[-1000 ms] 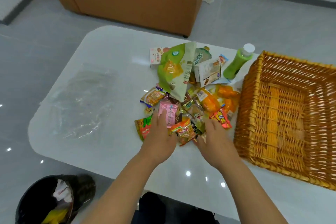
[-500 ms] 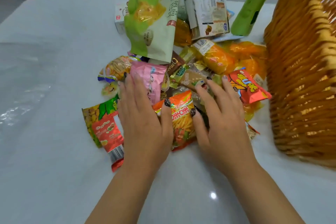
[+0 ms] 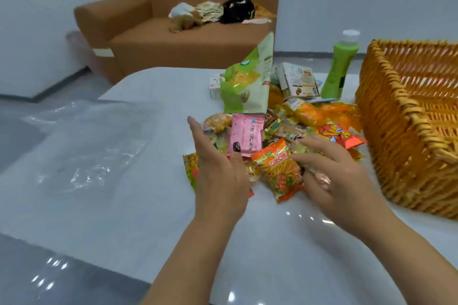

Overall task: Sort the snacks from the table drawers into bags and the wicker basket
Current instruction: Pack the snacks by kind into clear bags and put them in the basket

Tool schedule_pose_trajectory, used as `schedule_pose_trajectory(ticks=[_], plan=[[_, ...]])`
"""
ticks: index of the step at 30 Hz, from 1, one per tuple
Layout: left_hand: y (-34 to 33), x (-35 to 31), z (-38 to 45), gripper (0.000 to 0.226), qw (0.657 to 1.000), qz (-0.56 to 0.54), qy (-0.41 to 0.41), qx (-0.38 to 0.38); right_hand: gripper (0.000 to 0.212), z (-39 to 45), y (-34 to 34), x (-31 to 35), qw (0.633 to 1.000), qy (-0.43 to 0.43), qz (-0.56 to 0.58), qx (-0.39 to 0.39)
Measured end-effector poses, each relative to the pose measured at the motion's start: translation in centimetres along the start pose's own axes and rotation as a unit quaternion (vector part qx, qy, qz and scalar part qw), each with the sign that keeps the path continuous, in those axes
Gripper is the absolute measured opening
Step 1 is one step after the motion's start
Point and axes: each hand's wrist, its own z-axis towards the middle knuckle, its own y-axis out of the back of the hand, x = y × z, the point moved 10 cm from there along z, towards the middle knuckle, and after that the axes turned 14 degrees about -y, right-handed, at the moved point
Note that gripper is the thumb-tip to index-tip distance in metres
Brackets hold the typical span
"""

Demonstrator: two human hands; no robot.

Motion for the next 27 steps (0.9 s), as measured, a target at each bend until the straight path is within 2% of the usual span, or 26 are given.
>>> schedule_pose_trajectory(ticks=[3,6,10,11,14,16,17,19,21,23,25,27], plan=[[2.5,-0.6,0.1,0.099,1.000,-0.004,-0.010,0.003,0.032,-0.4,0.9,1.4,0.999,-0.039,0.005,-0.001],[5.5,-0.2,-0.4,0.099,1.000,0.021,0.006,-0.015,0.026,-1.9,1.2,3.6,0.997,-0.051,0.062,-0.014],[9.6,0.9,-1.2,0.086,0.991,0.129,0.005,-0.031,0.022,-4.8,0.1,6.0,0.990,-0.048,0.135,-0.019],[10.8,1.3,-1.0,0.086,0.987,0.157,0.003,-0.033,0.027,-5.2,-0.1,6.9,0.990,-0.037,0.134,-0.027],[14.7,1.8,1.8,0.087,0.966,0.247,-0.064,-0.040,0.038,-5.2,0.3,8.7,0.989,-0.032,0.133,-0.059],[17.0,2.0,4.6,0.086,0.947,0.297,-0.113,-0.047,0.030,-4.8,0.7,9.2,0.988,-0.044,0.132,-0.064],[18.1,2.9,6.0,0.086,0.943,0.314,-0.108,-0.040,0.030,-4.7,0.4,9.2,0.988,-0.051,0.136,-0.056],[19.1,5.6,8.7,0.088,0.926,0.370,-0.069,0.020,0.043,-4.8,-0.6,9.1,0.988,-0.062,0.135,-0.029],[18.9,9.2,10.4,0.091,0.879,0.460,-0.017,0.124,0.041,-4.6,-1.1,9.3,0.992,-0.052,0.116,-0.023],[18.4,12.4,11.2,0.087,0.843,0.498,0.029,0.201,0.039,-4.2,-1.1,9.4,0.994,-0.047,0.093,-0.030],[17.9,13.9,11.8,0.070,0.828,0.514,0.034,0.220,0.042,-3.9,-1.0,9.5,0.994,-0.047,0.090,-0.033],[17.6,13.7,12.5,0.045,0.806,0.555,-0.007,0.205,0.039,-3.6,-0.5,9.6,0.993,-0.050,0.094,-0.043]])
